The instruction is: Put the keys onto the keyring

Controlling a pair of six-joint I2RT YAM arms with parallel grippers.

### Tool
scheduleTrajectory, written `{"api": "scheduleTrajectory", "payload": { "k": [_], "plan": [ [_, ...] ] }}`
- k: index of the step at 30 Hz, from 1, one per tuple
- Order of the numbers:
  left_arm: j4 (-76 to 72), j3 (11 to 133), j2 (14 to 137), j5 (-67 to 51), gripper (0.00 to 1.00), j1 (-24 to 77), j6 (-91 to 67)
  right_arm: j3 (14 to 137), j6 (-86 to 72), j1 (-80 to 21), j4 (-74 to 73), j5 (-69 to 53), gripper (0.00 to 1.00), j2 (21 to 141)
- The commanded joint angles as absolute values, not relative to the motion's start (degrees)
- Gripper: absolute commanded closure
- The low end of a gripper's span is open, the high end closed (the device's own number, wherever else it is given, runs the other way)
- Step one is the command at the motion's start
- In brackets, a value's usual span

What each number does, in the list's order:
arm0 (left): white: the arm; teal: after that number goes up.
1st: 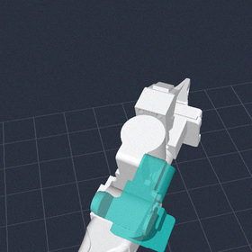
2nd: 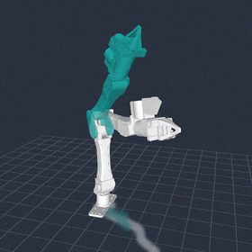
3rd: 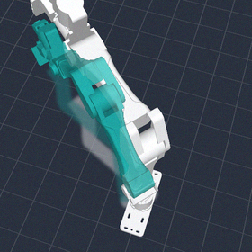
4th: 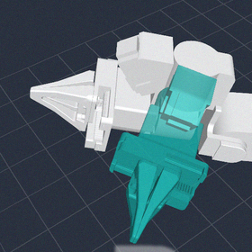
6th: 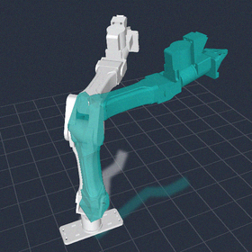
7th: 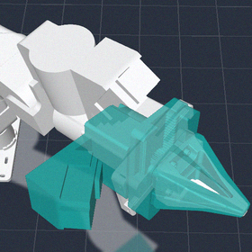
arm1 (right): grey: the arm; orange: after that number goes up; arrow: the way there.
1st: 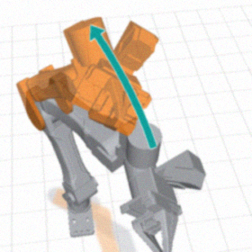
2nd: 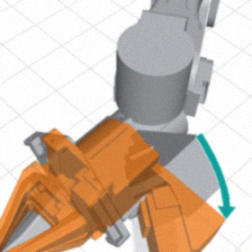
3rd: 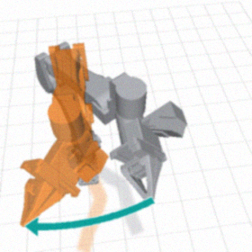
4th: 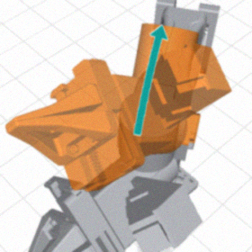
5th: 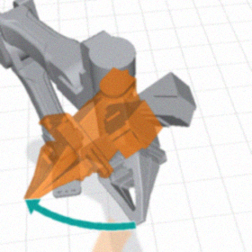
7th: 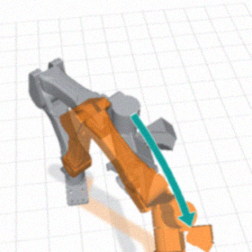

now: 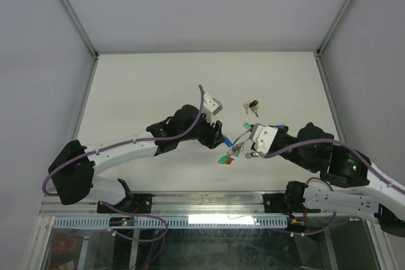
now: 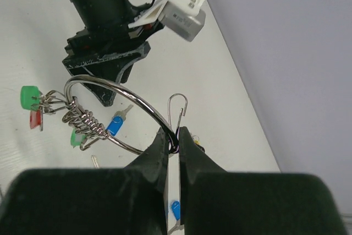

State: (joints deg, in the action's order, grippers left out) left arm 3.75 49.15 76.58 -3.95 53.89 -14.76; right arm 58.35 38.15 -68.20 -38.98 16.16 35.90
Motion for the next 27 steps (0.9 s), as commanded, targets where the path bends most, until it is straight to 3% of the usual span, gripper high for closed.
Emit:
{"api": "scheduleTrajectory", "payload": {
  "k": [1, 5, 12, 16, 24, 27],
  "plan": [
    [-6.5, 50.3, 80.6, -16.8, 0.43, 53.3, -6.5, 63.6, 31.7, -68.6, -41.1, 17.4, 1.0, 33.1],
    [-9.7, 50.9, 85.6, -26.7, 0.4, 53.3, 4.8, 66.5, 31.6, -68.6, -44.7, 16.5, 1.0, 32.4],
    [-6.8, 58.3, 95.2, -35.0, 0.32, 53.3, 16.8, 67.9, 30.9, -68.6, -48.7, 17.4, 1.0, 31.8],
    [-13.2, 57.2, 98.5, -39.3, 0.26, 53.3, 22.3, 67.7, 31.2, -68.6, -49.7, 17.7, 1.0, 30.8],
    [-27.5, 51.9, 101.2, -41.5, 0.24, 53.3, 35.6, 67.1, 31.3, -68.6, -51.1, 18.9, 1.0, 28.9],
    [-27.5, 55.2, 105.1, -43.9, 0.28, 53.2, 36.8, 67.1, 31.4, -68.6, -51.5, 18.9, 1.0, 28.6]
  ]
}}
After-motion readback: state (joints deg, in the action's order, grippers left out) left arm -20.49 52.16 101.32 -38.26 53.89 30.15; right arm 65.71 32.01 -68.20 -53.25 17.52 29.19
